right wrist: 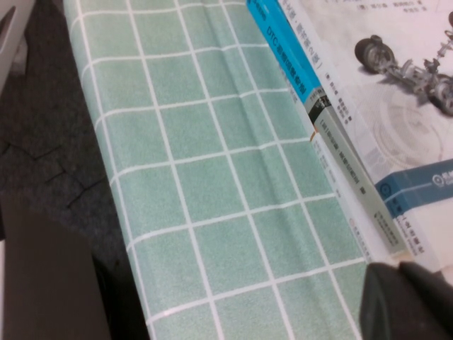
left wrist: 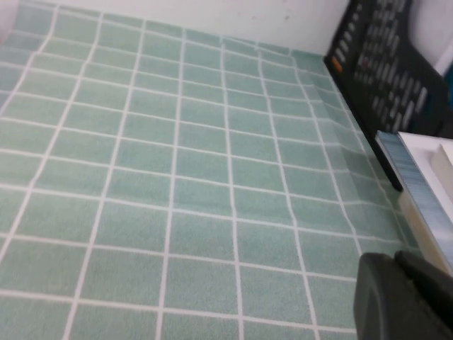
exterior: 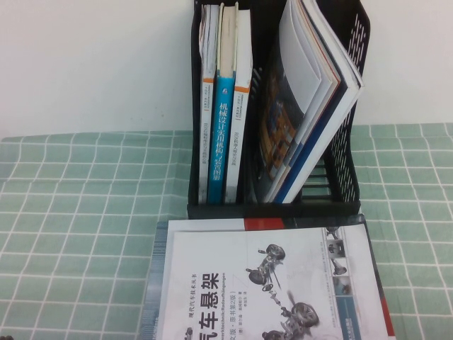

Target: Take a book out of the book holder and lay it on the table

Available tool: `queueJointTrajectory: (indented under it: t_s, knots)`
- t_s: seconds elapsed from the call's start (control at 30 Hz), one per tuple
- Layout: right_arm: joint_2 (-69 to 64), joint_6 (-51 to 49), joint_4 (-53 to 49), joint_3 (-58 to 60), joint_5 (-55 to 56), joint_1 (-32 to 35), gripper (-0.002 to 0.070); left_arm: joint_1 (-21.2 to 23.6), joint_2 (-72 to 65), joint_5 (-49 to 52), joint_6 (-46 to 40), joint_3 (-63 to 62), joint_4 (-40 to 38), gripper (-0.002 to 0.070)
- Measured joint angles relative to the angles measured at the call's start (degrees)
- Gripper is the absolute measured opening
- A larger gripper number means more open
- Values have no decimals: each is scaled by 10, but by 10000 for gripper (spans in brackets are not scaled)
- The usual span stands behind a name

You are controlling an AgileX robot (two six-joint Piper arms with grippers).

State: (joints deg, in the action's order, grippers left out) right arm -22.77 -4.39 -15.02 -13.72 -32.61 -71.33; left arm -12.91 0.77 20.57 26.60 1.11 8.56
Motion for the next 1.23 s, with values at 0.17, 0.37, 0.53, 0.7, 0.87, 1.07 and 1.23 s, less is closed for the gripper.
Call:
queueJointTrajectory:
  t_s: [0.17, 0.37, 0.53, 0.7, 0.87, 1.07, 1.23]
  knots:
    - [0, 0, 0, 0, 0, 0, -1, 14, 0, 0, 7, 0, -9, -3]
    - [0, 0, 0, 0, 0, 0, -1, 22, 0, -1, -20, 0, -24, -2]
    - [0, 0, 0, 0, 0, 0, -2, 84, 0, -3, -187, 0, -124, -3]
    - [0, 0, 0, 0, 0, 0, -2, 130, 0, -3, -258, 0, -171, -3]
    - [0, 0, 0, 0, 0, 0, -2, 131, 0, -3, -266, 0, -171, -3]
    - [0, 0, 0, 0, 0, 0, -2, 101, 0, -3, -266, 0, -152, -3]
    - [0, 0, 0, 0, 0, 0, -2, 89, 0, -4, -250, 0, -143, -3]
